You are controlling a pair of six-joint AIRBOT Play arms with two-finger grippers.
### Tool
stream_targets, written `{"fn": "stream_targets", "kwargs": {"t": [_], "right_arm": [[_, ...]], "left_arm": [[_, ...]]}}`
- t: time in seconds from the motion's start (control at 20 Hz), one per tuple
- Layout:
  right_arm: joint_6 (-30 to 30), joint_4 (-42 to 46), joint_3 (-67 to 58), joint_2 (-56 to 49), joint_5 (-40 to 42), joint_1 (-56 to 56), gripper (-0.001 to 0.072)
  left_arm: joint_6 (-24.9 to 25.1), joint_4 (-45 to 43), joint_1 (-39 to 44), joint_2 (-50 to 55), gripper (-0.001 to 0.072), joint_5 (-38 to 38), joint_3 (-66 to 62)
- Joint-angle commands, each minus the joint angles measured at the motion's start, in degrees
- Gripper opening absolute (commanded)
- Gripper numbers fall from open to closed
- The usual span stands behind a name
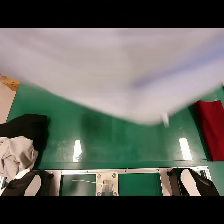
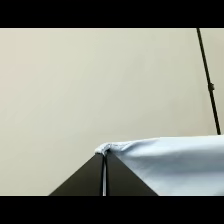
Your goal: Fold the shirts.
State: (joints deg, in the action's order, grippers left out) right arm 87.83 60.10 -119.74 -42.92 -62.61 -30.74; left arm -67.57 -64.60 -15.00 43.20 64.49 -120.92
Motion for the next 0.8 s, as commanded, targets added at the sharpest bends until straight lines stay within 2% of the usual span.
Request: {"fn": "stream_targets", "kwargs": {"t": [0.0, 0.15, 0.3, 0.4, 0.5, 0.65, 0.75], "right_arm": [[0.24, 0.68, 4.76, 0.74, 1.01, -0.13, 0.0014], [-2.51, -7.45, 20.59, 0.44, 1.09, -0.11, 0.0014], [-7.93, -15.96, 39.32, -2.21, 3.13, 0.46, 0.0015], [-10.91, -17.09, 51.23, -5.97, 8.35, 2.67, 0.0016], [-14.10, -17.09, 60.11, -12.39, 15.50, 5.35, 0.0015], [-17.00, -17.51, 63.19, -28.33, 23.78, 8.07, 0.0015], [-17.00, -20.26, 58.36, -40.50, 23.93, 7.65, 0.0014]], "left_arm": [[-0.11, -2.89, -0.09, -1.16, 0.0021, 0.55, 5.35], [0.17, -0.68, -0.09, 0.70, 0.0021, 1.36, 15.02], [5.57, 12.04, -0.07, 8.17, 0.0021, 3.04, 24.83], [10.56, 21.29, 1.16, 16.61, 0.0022, 2.91, 31.63], [12.22, 22.75, 4.26, 26.86, 0.0022, 1.99, 35.56], [12.13, 23.10, 9.22, 44.24, 0.0022, -1.31, 36.02], [11.58, 25.18, 10.99, 52.96, 0.0022, -7.34, 35.56]]}}
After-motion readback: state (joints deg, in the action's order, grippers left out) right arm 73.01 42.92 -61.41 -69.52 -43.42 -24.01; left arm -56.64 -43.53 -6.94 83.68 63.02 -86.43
